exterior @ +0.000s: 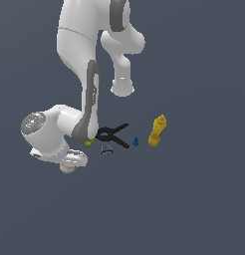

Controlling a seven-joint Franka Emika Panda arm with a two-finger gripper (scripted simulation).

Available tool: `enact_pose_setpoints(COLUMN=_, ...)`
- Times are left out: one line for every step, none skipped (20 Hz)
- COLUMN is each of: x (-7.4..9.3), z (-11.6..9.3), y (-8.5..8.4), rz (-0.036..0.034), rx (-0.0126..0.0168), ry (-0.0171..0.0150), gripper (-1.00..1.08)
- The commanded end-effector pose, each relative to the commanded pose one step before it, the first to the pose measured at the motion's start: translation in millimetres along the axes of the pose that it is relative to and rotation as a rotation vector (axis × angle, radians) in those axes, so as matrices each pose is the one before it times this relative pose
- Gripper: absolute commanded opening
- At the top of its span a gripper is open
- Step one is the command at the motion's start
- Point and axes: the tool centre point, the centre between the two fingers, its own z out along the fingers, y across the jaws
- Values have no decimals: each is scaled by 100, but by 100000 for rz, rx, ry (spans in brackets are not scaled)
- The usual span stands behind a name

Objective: Pick up a designated object from a clutter of objects.

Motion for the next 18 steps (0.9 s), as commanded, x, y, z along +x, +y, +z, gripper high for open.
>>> enact_pose_setpoints(x=-107, z=-595, y=-485, rz=-72, rx=-42, ry=290, gripper=-100)
enact_pose_setpoints(x=-124, z=-259, y=-269, rz=0, rx=0, ry=0, gripper=-100)
enact_pose_setpoints(x=-141, z=-296, y=-307, rz=0, rx=0, ry=0, gripper=-100)
enact_pose_setpoints(x=-159, z=-333, y=-345, rz=0, rx=0, ry=0, gripper=-100)
enact_pose_setpoints(x=-177, z=-371, y=-385, rz=0, rx=0, ry=0, gripper=-100)
enact_pose_setpoints(x=-195, z=-410, y=-425, rz=0, rx=0, ry=0, gripper=-100)
enact_pose_setpoints(x=-213, z=-449, y=-465, rz=0, rx=0, ry=0, gripper=-100)
enact_pose_setpoints(x=-232, z=-489, y=-507, rz=0, rx=0, ry=0, gripper=-100)
enact_pose_setpoints(x=-251, z=-531, y=-549, rz=0, rx=0, ry=0, gripper=-100)
enact_pose_setpoints(x=-271, z=-573, y=-592, rz=0, rx=0, ry=0, gripper=-100)
enact_pose_setpoints(x=-291, z=-616, y=-636, rz=0, rx=0, ry=0, gripper=-100)
enact_pose_setpoints(x=-311, z=-661, y=-682, rz=0, rx=0, ry=0, gripper=-100)
enact_pose_setpoints(x=-329, z=-714, y=-757, rz=-47, rx=4, ry=13, gripper=-100)
enact_pose_setpoints(x=-352, z=-751, y=-772, rz=0, rx=0, ry=0, gripper=-100)
enact_pose_setpoints(x=-359, z=-769, y=-790, rz=0, rx=0, ry=0, gripper=-100)
enact_pose_setpoints(x=-362, z=-780, y=-799, rz=0, rx=0, ry=0, gripper=-100)
enact_pose_setpoints(x=-366, z=-794, y=-819, rz=-6, rx=-48, ry=0, gripper=-100)
enact_pose_setpoints(x=-370, z=-803, y=-819, rz=0, rx=0, ry=0, gripper=-100)
